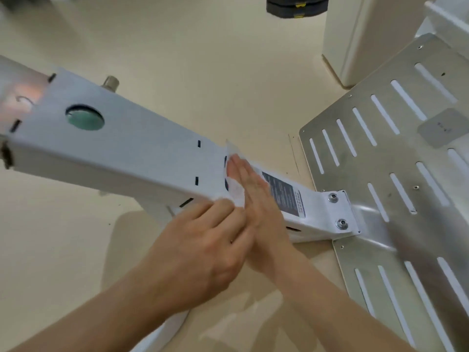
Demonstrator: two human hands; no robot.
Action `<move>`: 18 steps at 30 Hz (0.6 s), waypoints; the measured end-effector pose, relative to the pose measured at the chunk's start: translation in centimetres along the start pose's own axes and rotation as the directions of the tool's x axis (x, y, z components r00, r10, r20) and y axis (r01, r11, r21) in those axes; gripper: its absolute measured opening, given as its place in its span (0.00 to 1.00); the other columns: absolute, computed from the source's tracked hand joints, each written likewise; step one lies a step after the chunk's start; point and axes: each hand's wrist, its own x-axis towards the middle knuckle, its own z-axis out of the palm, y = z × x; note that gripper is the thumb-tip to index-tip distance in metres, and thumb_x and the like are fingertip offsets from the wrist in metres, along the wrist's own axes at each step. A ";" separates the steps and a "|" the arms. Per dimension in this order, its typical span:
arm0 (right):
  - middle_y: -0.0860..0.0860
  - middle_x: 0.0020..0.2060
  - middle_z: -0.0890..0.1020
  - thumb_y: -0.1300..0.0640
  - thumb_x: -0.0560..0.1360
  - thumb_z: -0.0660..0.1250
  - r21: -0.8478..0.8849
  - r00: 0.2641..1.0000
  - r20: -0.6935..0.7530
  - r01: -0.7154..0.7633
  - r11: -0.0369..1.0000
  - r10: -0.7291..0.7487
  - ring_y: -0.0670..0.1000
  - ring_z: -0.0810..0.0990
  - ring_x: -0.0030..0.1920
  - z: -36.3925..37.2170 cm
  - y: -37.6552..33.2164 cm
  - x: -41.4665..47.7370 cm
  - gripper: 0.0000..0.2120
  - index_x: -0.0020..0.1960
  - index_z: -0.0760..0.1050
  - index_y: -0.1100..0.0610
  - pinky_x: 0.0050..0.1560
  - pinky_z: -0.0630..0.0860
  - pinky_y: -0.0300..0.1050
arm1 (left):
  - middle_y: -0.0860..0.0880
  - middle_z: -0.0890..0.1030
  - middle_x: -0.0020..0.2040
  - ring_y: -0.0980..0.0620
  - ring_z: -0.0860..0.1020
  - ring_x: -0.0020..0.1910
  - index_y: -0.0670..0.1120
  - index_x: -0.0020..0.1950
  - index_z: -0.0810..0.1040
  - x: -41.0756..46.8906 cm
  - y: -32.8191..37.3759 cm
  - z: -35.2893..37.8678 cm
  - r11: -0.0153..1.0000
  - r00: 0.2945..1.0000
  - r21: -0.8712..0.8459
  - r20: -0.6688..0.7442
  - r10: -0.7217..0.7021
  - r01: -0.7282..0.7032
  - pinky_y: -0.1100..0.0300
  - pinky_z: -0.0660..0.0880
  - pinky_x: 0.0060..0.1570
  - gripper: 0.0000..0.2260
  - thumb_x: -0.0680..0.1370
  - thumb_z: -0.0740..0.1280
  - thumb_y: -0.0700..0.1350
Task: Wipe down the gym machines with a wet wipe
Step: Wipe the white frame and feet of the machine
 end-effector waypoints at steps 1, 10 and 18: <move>0.54 0.78 0.53 0.52 0.79 0.52 -0.051 0.997 0.020 0.078 0.996 -0.077 0.51 0.49 0.78 -0.1 -1.1 1.2 0.31 0.78 0.48 0.59 0.77 0.51 0.52 | 0.44 0.79 0.40 0.42 0.77 0.39 0.43 0.39 0.76 -0.4 -0.7 -1.0 0.999 0.999 0.015 -0.021 -0.043 0.043 0.48 0.74 0.38 0.17 0.78 0.49 0.35; 0.57 0.78 0.52 0.41 0.79 0.43 -0.124 0.936 0.055 0.353 0.927 -0.349 0.54 0.48 0.78 -0.4 -9.6 8.6 0.35 0.79 0.48 0.61 0.76 0.54 0.53 | 0.40 0.78 0.60 0.38 0.75 0.58 0.41 0.59 0.77 -3.0 -6.2 -6.9 0.871 0.908 0.256 -0.090 -0.409 0.418 0.46 0.69 0.57 0.14 0.74 0.60 0.37; 0.53 0.78 0.53 0.22 0.66 0.54 -0.027 0.995 0.090 -0.039 0.999 0.041 0.53 0.52 0.78 -0.8 1.1 1.5 0.55 0.79 0.50 0.59 0.74 0.59 0.60 | 0.35 0.72 0.68 0.36 0.70 0.68 0.38 0.68 0.74 -3.2 -5.1 -4.4 0.871 0.926 0.370 0.064 -0.371 0.323 0.39 0.56 0.71 0.22 0.74 0.57 0.39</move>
